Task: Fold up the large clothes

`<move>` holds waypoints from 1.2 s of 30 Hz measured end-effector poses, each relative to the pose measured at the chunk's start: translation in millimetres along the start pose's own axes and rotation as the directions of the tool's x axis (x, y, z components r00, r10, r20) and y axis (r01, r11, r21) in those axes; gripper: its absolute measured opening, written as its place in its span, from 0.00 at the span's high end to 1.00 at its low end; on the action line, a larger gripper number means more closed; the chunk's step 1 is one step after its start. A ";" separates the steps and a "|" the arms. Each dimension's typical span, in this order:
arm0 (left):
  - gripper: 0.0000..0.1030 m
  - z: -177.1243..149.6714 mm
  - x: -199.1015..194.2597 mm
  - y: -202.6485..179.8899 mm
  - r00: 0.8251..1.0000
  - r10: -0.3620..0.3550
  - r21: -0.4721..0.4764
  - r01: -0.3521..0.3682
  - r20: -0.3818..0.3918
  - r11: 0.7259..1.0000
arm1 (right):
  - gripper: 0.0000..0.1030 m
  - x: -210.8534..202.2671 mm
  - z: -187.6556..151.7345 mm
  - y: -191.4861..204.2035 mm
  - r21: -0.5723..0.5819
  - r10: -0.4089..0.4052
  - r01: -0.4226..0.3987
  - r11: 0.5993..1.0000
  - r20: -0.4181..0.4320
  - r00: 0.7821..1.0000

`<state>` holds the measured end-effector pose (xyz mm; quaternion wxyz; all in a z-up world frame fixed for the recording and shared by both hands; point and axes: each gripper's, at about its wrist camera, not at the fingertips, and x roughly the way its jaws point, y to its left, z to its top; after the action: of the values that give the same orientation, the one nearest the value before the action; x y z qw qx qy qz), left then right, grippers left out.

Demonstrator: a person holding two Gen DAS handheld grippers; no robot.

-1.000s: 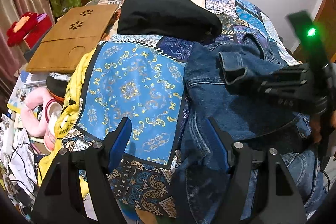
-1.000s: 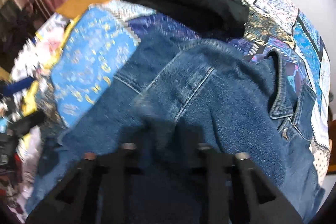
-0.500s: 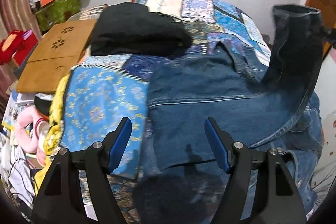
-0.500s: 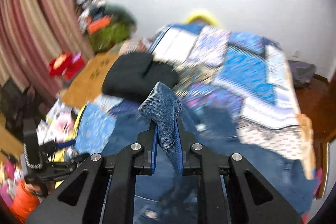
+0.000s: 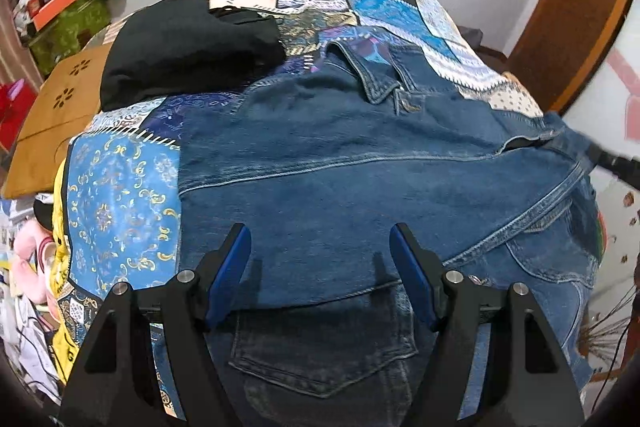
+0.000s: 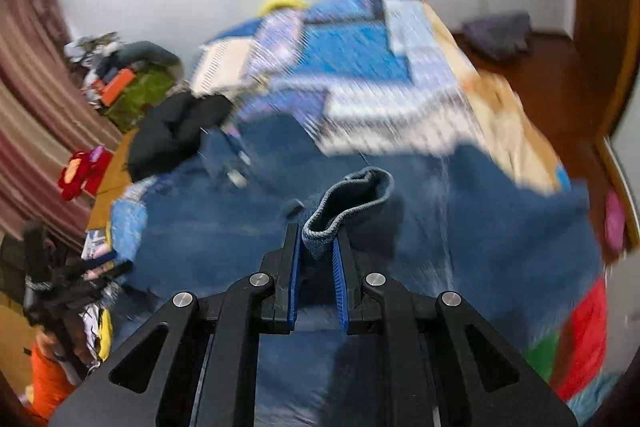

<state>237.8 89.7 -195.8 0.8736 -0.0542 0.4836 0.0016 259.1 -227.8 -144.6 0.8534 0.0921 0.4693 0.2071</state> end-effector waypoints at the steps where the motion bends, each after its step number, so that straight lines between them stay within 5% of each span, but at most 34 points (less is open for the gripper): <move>1: 0.31 -0.6 1.3 -2.6 1.000 0.005 0.008 -0.005 -0.007 1.000 | 0.87 4.4 -6.5 -7.0 0.021 -0.003 0.003 1.000 -0.014 1.000; 14: 0.31 4.0 -5.0 -38.2 1.000 -0.004 0.064 0.004 -0.005 0.998 | 0.83 -36.2 -25.9 -69.5 0.192 -0.017 0.010 0.981 0.035 0.999; 16: 0.31 9.9 -10.8 -44.7 1.000 -0.008 0.075 0.006 0.016 0.997 | 0.49 -48.1 -25.1 -82.5 0.216 -0.032 0.021 0.976 0.047 0.998; 18: 0.31 17.5 -17.1 -51.5 0.999 -0.016 0.083 0.013 0.039 0.996 | 0.28 -61.1 -24.1 -94.2 0.226 -0.061 0.044 0.973 0.069 0.996; 24: 0.24 32.0 -22.7 -66.2 0.996 -0.045 0.091 0.037 0.080 0.995 | 0.27 -83.6 -29.5 -146.4 0.349 -0.169 0.124 0.929 0.104 0.980; 32: 0.24 27.2 -5.9 -77.1 0.997 -0.064 0.094 0.061 0.033 0.994 | 0.27 -38.6 -55.4 -213.3 0.584 -0.042 0.013 0.812 0.037 0.998; 36: 0.24 21.3 -0.4 -73.4 0.999 -0.050 0.084 0.048 0.019 0.995 | 0.27 -25.4 -49.3 -223.0 0.604 -0.057 0.016 0.797 0.048 0.997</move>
<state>259.6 18.8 -177.4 0.8800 -0.0295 0.4725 -0.0396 265.2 -440.9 -230.4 0.7981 0.3563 0.4851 0.0275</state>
